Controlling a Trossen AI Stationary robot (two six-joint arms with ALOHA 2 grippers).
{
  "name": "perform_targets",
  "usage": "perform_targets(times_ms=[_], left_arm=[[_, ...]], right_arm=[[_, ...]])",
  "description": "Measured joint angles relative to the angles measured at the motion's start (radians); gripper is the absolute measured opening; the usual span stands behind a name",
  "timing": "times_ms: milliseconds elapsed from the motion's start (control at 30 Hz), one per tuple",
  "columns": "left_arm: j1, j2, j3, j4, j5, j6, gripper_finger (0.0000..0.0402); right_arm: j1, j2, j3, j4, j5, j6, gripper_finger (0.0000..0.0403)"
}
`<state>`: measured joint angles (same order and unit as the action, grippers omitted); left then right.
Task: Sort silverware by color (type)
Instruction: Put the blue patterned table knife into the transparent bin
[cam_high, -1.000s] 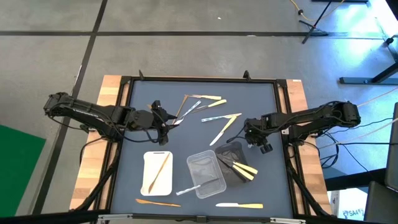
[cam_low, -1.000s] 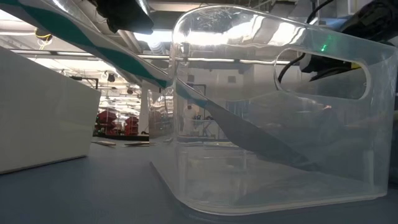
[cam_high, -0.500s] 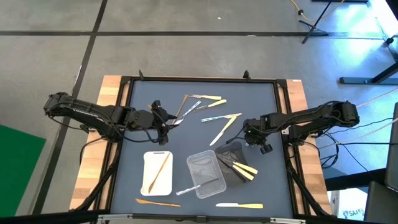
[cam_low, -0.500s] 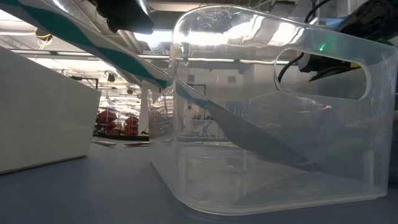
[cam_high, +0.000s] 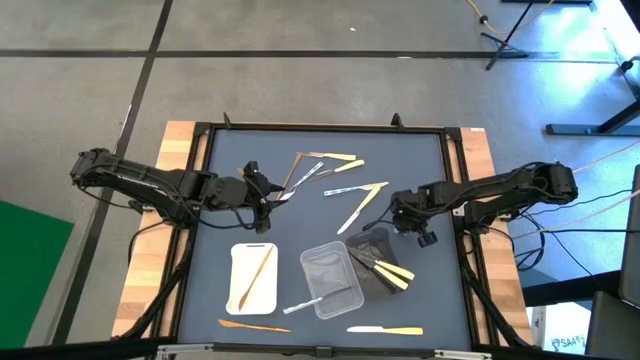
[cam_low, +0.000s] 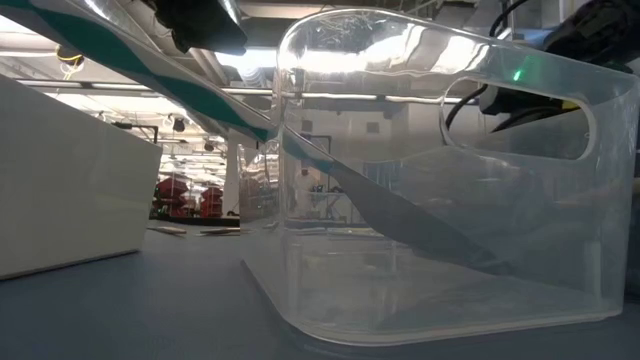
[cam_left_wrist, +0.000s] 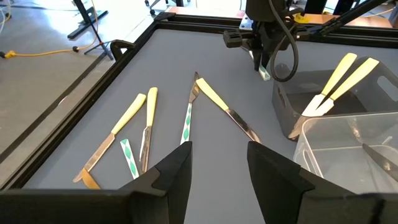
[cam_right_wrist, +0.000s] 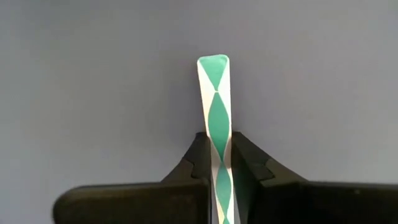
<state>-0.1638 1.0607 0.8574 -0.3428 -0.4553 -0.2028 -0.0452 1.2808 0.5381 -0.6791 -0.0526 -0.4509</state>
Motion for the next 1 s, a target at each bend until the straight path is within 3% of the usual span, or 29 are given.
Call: perform_targets(times_ms=[467, 800, 1000], left_arm=[[0.000, 0.000, 0.000, 0.000, 0.000, 0.000, 0.0149], [0.000, 0.000, 0.000, 0.000, 0.000, 0.000, 0.0149], [0.000, 0.000, 0.000, 0.000, 0.000, 0.001, 0.0149]], right_arm=[[-0.002, 0.002, 0.143, -0.003, 0.166, 0.041, 0.0018], [-0.002, 0.001, 0.368, -0.003, 0.235, 0.038, 0.0018], [-0.001, 0.001, 0.550, 0.012, 0.179, 0.036, 0.0018]])
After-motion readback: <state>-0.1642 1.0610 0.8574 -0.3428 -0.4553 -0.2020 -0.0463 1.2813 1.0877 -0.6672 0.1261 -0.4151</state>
